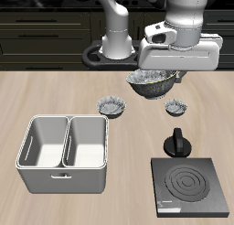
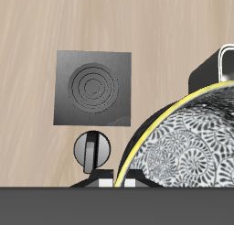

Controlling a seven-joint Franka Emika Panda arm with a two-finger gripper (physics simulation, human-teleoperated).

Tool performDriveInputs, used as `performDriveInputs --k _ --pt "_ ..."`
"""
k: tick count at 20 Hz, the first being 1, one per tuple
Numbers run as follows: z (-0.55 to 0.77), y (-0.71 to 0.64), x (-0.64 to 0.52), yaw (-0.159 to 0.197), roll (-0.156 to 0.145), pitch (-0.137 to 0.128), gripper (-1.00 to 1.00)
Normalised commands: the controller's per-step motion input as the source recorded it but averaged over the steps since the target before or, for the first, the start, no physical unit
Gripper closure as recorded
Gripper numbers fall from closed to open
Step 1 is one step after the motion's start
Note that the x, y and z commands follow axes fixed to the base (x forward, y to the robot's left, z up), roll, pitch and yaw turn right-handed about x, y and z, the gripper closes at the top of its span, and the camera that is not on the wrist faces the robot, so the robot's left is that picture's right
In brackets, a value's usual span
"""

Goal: Place the largest bowl on the flat stove

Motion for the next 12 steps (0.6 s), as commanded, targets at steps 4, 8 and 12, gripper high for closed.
performDriveInputs --k 4,8,12 --pt "0.11 0.07 0.36 -0.015 -0.041 0.0 1.0" --pt "0.11 0.1 0.35 -0.013 -0.029 0.012 1.0" --pt "0.08 0.09 0.14 0.001 -0.006 -0.006 1.0"
